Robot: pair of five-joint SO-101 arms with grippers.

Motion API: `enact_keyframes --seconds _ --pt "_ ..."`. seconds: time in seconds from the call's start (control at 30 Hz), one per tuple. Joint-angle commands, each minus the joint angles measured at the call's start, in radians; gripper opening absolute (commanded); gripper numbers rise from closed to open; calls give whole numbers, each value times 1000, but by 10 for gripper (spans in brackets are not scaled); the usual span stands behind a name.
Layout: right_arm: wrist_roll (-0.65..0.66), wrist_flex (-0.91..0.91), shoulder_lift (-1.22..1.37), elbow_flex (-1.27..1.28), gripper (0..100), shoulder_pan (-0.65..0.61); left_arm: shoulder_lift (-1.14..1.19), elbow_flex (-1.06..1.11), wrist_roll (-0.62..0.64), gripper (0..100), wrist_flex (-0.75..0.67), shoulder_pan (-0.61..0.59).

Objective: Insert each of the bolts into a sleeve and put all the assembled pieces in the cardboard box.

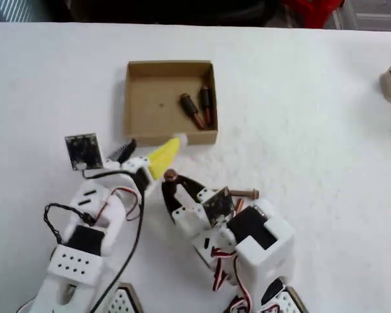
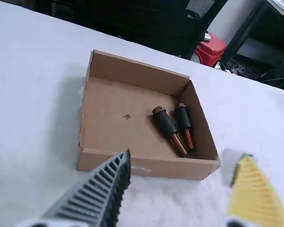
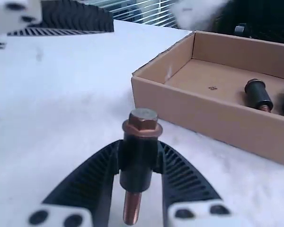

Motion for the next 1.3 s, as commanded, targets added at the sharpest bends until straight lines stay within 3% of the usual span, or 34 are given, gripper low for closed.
enact_keyframes --seconds 0.0,0.07,0.2,0.4,0.53,0.73,0.87,1.0,1.27 --pt "6 -4 -16 -5 16 8 -5 -55 15 131 0 -45" --pt "6 -4 -16 -5 16 8 -5 -55 12 8 2 -62" --pt "6 -4 -16 -5 16 8 -5 -55 12 84 35 -91" --pt "6 -10 -19 20 16 8 -7 -48 -130 34 230 -96" --pt "9 1 -84 51 16 12 -7 -49 -160 36 400 -131" --pt "14 145 -260 91 15 59 -7 -54 -247 36 598 -140" --pt "14 337 -407 91 15 94 -7 -48 -385 35 706 -140" --pt "14 550 -565 86 15 120 -5 -37 -489 32 726 -137" --pt "14 1139 -952 23 16 197 -5 98 -502 32 500 -133"
